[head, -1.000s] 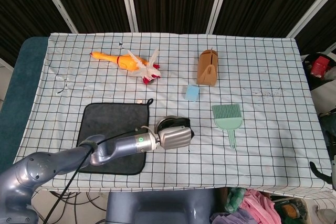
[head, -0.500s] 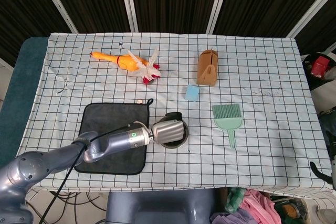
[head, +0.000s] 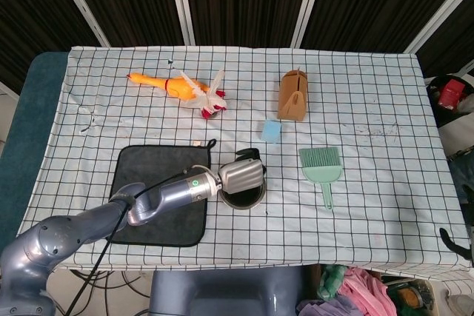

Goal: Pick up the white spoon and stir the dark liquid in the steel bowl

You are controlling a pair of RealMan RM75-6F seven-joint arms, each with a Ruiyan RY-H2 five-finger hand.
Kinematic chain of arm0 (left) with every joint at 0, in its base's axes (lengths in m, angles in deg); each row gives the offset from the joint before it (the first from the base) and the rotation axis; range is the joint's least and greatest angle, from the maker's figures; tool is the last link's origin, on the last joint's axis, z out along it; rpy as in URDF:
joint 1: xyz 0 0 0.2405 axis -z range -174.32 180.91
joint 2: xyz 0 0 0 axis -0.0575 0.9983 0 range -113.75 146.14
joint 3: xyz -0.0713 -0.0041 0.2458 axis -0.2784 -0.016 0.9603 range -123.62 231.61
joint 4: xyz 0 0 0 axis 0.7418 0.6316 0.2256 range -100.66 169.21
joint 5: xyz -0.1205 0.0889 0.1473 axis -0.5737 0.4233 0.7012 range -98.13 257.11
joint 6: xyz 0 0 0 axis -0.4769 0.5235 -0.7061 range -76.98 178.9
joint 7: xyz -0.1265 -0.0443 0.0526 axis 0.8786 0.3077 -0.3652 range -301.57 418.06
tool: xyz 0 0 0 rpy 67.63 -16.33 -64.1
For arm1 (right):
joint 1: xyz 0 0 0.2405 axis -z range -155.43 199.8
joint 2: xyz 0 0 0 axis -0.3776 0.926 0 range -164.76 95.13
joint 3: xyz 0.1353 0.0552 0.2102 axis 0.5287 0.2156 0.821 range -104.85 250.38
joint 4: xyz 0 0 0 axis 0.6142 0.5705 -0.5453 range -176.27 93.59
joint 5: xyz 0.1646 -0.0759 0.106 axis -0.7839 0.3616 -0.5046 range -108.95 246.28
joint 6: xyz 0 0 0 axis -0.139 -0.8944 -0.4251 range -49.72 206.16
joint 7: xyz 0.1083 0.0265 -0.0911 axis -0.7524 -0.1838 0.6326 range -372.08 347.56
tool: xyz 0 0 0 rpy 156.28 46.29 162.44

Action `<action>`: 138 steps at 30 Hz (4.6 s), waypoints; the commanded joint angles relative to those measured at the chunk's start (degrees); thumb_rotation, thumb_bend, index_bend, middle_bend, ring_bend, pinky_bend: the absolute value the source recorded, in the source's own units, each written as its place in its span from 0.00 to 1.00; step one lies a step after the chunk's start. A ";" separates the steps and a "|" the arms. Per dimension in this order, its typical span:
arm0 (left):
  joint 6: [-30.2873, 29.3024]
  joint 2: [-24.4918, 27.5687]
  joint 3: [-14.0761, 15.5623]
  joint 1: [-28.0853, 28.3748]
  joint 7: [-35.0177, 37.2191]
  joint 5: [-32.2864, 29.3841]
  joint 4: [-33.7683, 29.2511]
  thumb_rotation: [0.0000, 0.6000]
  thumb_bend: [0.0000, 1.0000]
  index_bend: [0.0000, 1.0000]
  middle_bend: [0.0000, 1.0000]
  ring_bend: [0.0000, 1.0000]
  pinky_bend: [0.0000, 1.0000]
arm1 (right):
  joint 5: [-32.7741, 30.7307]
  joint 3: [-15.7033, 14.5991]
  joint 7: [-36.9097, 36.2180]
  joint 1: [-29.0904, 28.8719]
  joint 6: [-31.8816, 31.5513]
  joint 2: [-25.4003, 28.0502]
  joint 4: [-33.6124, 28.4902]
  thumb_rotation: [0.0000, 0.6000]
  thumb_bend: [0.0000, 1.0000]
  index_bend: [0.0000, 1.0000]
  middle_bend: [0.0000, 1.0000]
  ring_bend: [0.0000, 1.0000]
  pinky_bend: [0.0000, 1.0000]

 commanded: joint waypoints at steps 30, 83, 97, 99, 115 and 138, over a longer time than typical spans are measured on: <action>0.32 1.30 0.77 0.29 -0.23 -0.37 -9.17 1.00 0.53 0.73 0.84 0.82 0.79 | -0.06 0.25 -0.38 0.24 -0.28 0.16 -0.26 1.00 0.22 0.00 0.11 0.21 0.29; 0.51 2.61 0.75 1.82 2.56 1.07 -10.03 1.00 0.53 0.73 0.84 0.83 0.79 | -0.77 0.68 -0.71 0.54 -0.32 0.22 -0.43 1.00 0.22 0.00 0.11 0.21 0.29; -0.34 8.77 1.32 -1.07 -1.62 0.87 -19.30 1.00 0.53 0.74 0.84 0.83 0.79 | -0.47 0.55 -0.23 0.38 -0.24 -0.03 -0.56 1.00 0.22 0.00 0.11 0.21 0.29; -0.09 9.37 1.40 -1.38 -2.00 0.70 -20.11 1.00 0.53 0.74 0.84 0.83 0.79 | -0.50 0.57 -0.26 0.44 -0.33 0.00 -0.62 1.00 0.22 0.00 0.11 0.21 0.29; 2.97 11.51 1.78 -2.50 -3.13 -0.30 -21.62 1.00 0.53 0.74 0.84 0.83 0.79 | -0.58 0.64 -0.54 0.56 -0.44 0.16 -0.61 1.00 0.22 0.00 0.11 0.21 0.29; 6.36 7.66 0.23 0.11 -2.06 0.13 -13.17 1.00 0.53 0.74 0.84 0.83 0.79 | -1.00 0.85 -1.08 0.75 -0.45 0.36 -0.47 1.00 0.22 0.00 0.11 0.21 0.29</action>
